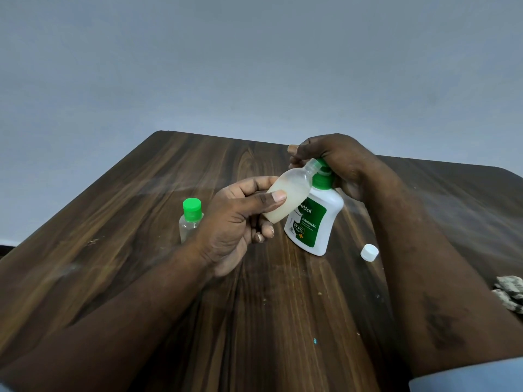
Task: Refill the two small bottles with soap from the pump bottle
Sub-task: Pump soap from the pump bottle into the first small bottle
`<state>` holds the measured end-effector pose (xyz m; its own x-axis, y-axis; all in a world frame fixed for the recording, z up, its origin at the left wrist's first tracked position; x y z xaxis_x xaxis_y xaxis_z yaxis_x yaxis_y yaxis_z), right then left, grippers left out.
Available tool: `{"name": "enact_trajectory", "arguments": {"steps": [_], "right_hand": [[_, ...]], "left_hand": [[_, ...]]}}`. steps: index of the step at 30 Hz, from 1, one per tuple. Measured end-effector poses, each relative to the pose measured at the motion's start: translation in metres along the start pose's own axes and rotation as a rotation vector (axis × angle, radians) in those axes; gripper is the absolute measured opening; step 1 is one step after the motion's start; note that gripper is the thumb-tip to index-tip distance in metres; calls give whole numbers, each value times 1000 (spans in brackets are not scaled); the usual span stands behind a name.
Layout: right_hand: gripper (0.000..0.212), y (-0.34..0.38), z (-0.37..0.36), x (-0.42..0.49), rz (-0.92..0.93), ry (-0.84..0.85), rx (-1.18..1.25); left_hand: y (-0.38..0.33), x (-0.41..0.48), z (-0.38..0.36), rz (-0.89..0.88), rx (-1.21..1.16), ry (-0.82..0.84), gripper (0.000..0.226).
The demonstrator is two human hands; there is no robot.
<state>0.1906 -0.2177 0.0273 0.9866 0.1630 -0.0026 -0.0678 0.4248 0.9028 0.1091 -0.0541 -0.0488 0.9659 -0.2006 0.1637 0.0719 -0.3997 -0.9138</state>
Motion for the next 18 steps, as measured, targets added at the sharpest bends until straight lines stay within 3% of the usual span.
{"name": "enact_trajectory", "arguments": {"steps": [18], "right_hand": [[17,-3,2,3,-12,-24,4]], "left_hand": [[-1,0,-1,-3,-1,5,43]]}}
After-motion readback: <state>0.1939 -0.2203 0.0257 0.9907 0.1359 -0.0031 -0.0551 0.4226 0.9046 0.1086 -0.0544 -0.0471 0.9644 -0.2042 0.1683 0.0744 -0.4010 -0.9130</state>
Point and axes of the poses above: each hand's wrist, its own x-axis towards the middle knuckle, its own z-axis out of the back of the hand, y = z × x, the point moved 5 cm from there along x, towards the middle knuckle, and after that the axes turned 1 degree about x, right-handed, at the moved point
